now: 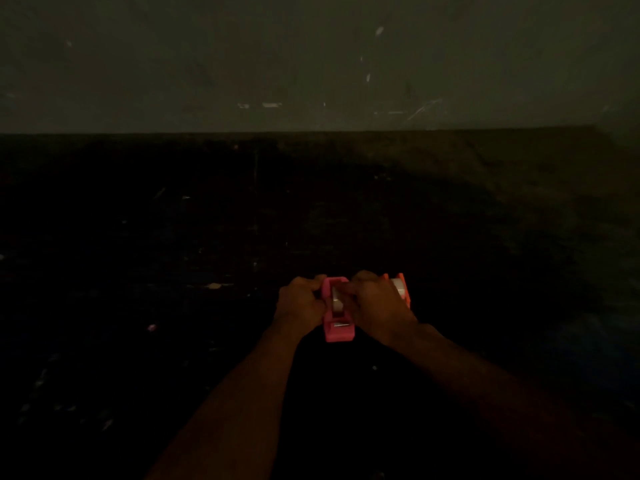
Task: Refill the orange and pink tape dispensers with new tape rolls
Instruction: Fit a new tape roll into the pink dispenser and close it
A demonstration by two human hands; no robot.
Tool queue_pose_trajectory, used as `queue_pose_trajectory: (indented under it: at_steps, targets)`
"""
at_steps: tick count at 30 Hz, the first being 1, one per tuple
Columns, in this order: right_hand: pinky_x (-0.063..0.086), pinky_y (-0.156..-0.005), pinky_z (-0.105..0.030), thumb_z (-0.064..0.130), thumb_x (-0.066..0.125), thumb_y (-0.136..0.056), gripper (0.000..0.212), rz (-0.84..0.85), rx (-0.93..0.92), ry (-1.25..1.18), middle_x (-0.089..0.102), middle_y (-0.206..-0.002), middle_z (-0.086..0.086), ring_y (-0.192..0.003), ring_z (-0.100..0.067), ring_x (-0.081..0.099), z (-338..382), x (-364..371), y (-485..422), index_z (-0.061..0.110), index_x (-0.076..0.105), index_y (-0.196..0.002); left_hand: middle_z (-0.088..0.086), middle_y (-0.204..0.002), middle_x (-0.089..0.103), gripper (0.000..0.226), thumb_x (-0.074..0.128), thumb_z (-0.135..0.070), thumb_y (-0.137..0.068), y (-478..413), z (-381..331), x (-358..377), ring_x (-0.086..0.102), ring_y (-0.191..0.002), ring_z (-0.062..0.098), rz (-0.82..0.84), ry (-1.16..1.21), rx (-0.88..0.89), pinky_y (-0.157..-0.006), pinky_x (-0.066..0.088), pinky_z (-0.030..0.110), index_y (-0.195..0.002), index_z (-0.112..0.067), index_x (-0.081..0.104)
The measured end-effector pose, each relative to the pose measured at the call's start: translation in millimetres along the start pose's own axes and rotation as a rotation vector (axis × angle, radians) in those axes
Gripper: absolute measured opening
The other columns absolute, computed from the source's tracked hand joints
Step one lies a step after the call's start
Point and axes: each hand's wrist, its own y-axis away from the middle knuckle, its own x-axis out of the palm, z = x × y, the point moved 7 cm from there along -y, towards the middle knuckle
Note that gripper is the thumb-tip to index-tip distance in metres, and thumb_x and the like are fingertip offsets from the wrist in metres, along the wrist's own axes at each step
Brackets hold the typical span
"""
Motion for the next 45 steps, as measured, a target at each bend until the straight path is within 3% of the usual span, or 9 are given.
queue_pose_trajectory:
  at_steps: [7,12,18,23,25,27,31,39,45]
  targets:
    - [0.048,-0.090,-0.044,0.028,0.049,-0.092,0.023,-0.034,-0.004,-0.024,0.059,-0.106,-0.009,-0.095,-0.025,0.061,3,-6,1,0.019,0.068,-0.100,0.000,-0.107,0.071,0.036,0.067,-0.035,-0.073,-1,0,2,0.068,-0.099,0.021,0.005,0.043,-0.016,-0.093,0.055,0.040,-0.109,-0.032,0.070]
    - [0.038,-0.102,-0.047,0.031,0.047,-0.093,0.022,-0.073,-0.015,-0.013,0.061,-0.105,-0.002,-0.097,-0.019,0.059,5,-3,18,0.026,0.068,-0.100,-0.002,-0.118,0.069,0.042,0.069,-0.037,-0.079,-1,0,0,0.066,-0.106,0.018,-0.042,-0.026,0.011,-0.097,0.052,0.032,-0.120,-0.029,0.066]
    - [0.045,-0.090,-0.042,0.028,0.045,-0.095,0.025,-0.083,-0.059,-0.052,0.064,-0.096,-0.003,-0.090,-0.019,0.061,10,-1,43,0.025,0.067,-0.106,0.001,-0.120,0.068,0.045,0.069,-0.033,-0.081,-2,-1,1,0.066,-0.105,0.020,-0.051,-0.024,-0.005,-0.093,0.055,0.038,-0.126,-0.032,0.062]
    - [0.029,-0.074,-0.004,0.018,0.053,-0.092,0.025,-0.137,-0.097,-0.176,0.068,-0.099,-0.003,-0.087,-0.011,0.058,13,2,58,0.021,0.068,-0.112,0.002,-0.124,0.064,0.055,0.073,-0.029,-0.080,-2,-3,4,0.065,-0.109,0.022,-0.029,0.017,-0.015,-0.092,0.056,0.042,-0.132,-0.028,0.056]
    - [0.025,-0.072,-0.001,0.012,0.056,-0.090,0.025,-0.189,-0.106,-0.200,0.070,-0.100,-0.005,-0.087,-0.008,0.057,13,5,61,0.017,0.069,-0.111,0.005,-0.122,0.065,0.054,0.073,-0.028,-0.080,-4,-2,4,0.066,-0.106,0.023,-0.037,0.019,-0.007,-0.091,0.057,0.042,-0.132,-0.028,0.057]
    - [0.032,-0.077,-0.003,0.008,0.058,-0.089,0.025,-0.219,-0.095,-0.263,0.070,-0.101,-0.005,-0.086,-0.006,0.056,13,10,63,0.015,0.070,-0.109,0.005,-0.121,0.067,0.052,0.074,-0.029,-0.079,-4,-1,3,0.067,-0.104,0.023,-0.055,0.025,-0.005,-0.089,0.058,0.043,-0.129,-0.029,0.060]
    - [0.054,-0.085,-0.031,0.005,0.060,-0.087,0.022,-0.323,-0.015,-0.411,0.071,-0.096,-0.003,-0.086,-0.007,0.060,9,12,66,0.014,0.072,-0.104,0.005,-0.125,0.064,0.050,0.071,-0.022,-0.083,-5,1,4,0.066,-0.107,0.022,-0.049,0.031,-0.023,-0.089,0.057,0.042,-0.132,-0.026,0.058]
    - [0.053,-0.057,-0.029,0.009,0.060,-0.076,0.023,-0.349,-0.072,-0.146,0.068,-0.082,-0.006,-0.068,-0.024,0.067,9,32,73,0.017,0.071,-0.095,0.003,-0.122,0.064,0.053,0.073,-0.026,-0.077,-6,1,5,0.066,-0.106,0.025,-0.031,0.049,-0.051,-0.088,0.058,0.043,-0.128,-0.031,0.058]
    - [0.056,-0.057,-0.039,0.012,0.056,-0.080,0.021,-0.325,-0.080,-0.102,0.067,-0.086,-0.007,-0.071,-0.027,0.066,10,37,71,0.014,0.070,-0.095,0.005,-0.115,0.067,0.046,0.076,-0.024,-0.076,-7,4,7,0.068,-0.102,0.024,-0.027,0.135,-0.060,-0.087,0.058,0.044,-0.120,-0.028,0.064]
